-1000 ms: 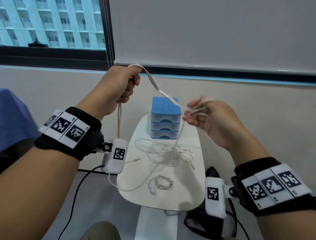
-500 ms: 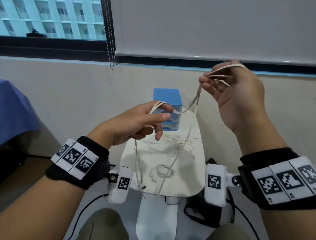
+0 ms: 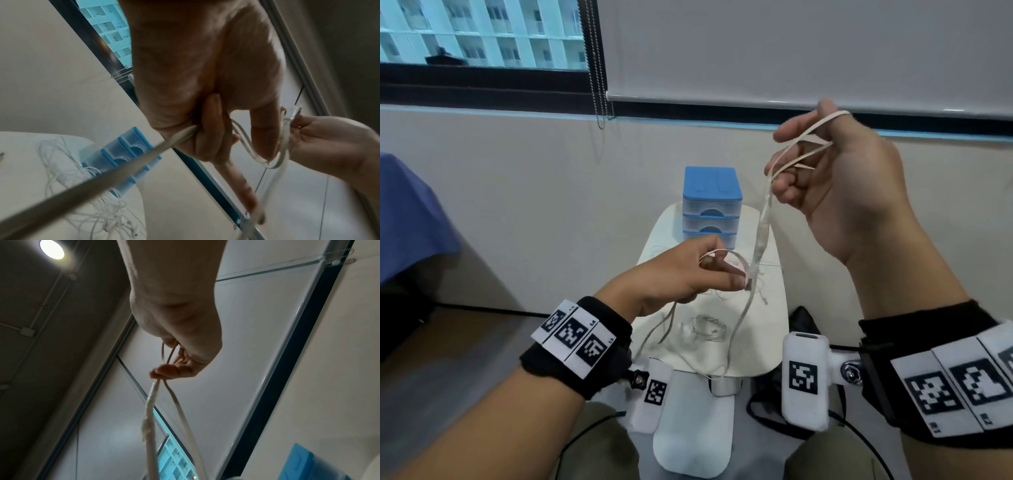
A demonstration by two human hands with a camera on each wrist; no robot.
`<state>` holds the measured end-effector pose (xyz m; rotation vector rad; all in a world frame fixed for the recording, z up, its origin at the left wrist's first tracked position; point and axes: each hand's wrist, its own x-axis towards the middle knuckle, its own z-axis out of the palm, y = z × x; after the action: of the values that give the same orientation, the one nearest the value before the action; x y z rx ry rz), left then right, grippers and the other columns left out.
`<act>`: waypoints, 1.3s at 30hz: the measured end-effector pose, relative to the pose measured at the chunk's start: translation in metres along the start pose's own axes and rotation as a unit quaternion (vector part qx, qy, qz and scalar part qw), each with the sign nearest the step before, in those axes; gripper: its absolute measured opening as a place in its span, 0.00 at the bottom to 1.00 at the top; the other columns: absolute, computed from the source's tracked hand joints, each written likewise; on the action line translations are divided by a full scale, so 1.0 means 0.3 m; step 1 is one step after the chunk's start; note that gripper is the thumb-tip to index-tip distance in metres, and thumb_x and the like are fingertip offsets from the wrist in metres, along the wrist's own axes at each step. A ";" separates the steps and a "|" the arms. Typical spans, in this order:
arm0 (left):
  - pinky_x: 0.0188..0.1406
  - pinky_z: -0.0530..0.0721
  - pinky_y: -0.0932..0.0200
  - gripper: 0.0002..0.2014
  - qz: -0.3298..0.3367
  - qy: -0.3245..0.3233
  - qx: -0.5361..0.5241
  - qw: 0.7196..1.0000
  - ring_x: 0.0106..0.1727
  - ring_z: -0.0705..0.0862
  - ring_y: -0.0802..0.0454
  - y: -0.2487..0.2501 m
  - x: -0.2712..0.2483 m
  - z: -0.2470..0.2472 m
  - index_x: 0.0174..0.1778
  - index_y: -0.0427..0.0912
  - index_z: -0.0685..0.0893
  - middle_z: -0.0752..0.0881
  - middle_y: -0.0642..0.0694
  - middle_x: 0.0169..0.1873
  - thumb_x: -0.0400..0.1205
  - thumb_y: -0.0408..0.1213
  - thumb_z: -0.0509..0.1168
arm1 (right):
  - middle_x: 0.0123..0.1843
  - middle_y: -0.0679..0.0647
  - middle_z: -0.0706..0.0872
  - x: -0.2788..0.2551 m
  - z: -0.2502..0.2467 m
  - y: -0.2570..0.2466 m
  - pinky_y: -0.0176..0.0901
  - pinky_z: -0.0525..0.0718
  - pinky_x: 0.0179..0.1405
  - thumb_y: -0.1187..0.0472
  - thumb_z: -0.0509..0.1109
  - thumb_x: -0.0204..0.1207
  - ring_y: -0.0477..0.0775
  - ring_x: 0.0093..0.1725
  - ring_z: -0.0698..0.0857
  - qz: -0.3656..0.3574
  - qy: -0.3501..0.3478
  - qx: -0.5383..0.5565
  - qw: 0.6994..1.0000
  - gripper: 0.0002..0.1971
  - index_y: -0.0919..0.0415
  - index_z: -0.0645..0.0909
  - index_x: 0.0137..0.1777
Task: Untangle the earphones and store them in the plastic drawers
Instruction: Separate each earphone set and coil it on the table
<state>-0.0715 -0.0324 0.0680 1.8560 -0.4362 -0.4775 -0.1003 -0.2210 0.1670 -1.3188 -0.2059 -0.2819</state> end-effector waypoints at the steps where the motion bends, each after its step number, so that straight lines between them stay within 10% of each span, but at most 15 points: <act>1: 0.23 0.56 0.62 0.17 0.005 -0.022 -0.018 1.000 0.30 0.60 0.52 0.008 -0.005 0.009 0.56 0.36 0.69 0.91 0.43 0.60 0.84 0.34 0.73 | 0.29 0.59 0.84 0.003 -0.003 -0.005 0.40 0.78 0.26 0.52 0.56 0.92 0.54 0.25 0.81 -0.005 0.010 0.004 1.000 0.20 0.65 0.82 0.48; 12: 0.12 0.53 0.66 0.09 0.035 -0.187 -0.092 0.977 0.18 0.53 0.59 0.093 -0.134 0.051 0.49 0.48 0.67 0.91 0.28 0.40 0.84 0.31 0.60 | 0.32 0.59 0.86 0.045 -0.175 0.068 0.44 0.88 0.34 0.59 0.59 0.89 0.57 0.30 0.89 -0.015 0.182 0.028 0.983 0.16 0.64 0.80 0.42; 20: 0.14 0.56 0.63 0.04 0.037 -0.333 0.000 0.942 0.17 0.56 0.56 0.110 -0.200 0.114 0.55 0.38 0.75 0.90 0.28 0.60 0.89 0.35 0.58 | 0.29 0.55 0.84 0.002 -0.294 0.156 0.38 0.80 0.25 0.53 0.57 0.90 0.54 0.25 0.84 0.059 0.186 -0.033 0.980 0.19 0.61 0.79 0.41; 26: 0.22 0.74 0.60 0.14 0.004 -0.269 0.100 0.958 0.21 0.64 0.51 0.009 -0.172 0.110 0.58 0.38 0.83 0.89 0.45 0.67 0.92 0.45 0.59 | 0.27 0.51 0.86 -0.002 -0.392 0.259 0.39 0.70 0.26 0.56 0.65 0.84 0.49 0.20 0.77 0.109 0.191 -0.186 0.958 0.11 0.56 0.82 0.40; 30: 0.43 0.88 0.53 0.18 -0.033 -0.210 0.124 0.969 0.28 0.76 0.51 -0.065 -0.156 0.079 0.54 0.43 0.89 0.84 0.24 0.65 0.92 0.51 0.59 | 0.31 0.55 0.88 -0.026 -0.436 0.346 0.41 0.73 0.28 0.59 0.69 0.83 0.51 0.24 0.83 0.100 0.193 -0.234 0.948 0.08 0.59 0.83 0.42; 33: 0.42 0.84 0.61 0.20 -0.042 -0.154 0.088 0.983 0.31 0.78 0.52 -0.104 -0.157 0.048 0.50 0.36 0.91 0.91 0.41 0.42 0.92 0.48 0.61 | 0.38 0.61 0.91 -0.027 -0.466 0.392 0.43 0.81 0.31 0.61 0.71 0.83 0.57 0.31 0.90 0.084 0.245 -0.232 0.938 0.07 0.56 0.82 0.42; 39: 0.23 0.56 0.62 0.19 -0.079 -0.064 0.036 0.994 0.27 0.56 0.53 -0.149 -0.160 -0.003 0.53 0.35 0.90 0.64 0.47 0.27 0.88 0.49 0.63 | 0.39 0.48 0.85 -0.011 -0.509 0.424 0.36 0.81 0.39 0.59 0.73 0.81 0.45 0.36 0.83 0.013 0.333 -0.292 0.897 0.04 0.54 0.85 0.44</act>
<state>-0.1088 0.0073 0.0314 1.9450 -0.3987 -0.6998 -0.0646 -0.3406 0.0123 -1.7291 0.5182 -0.7973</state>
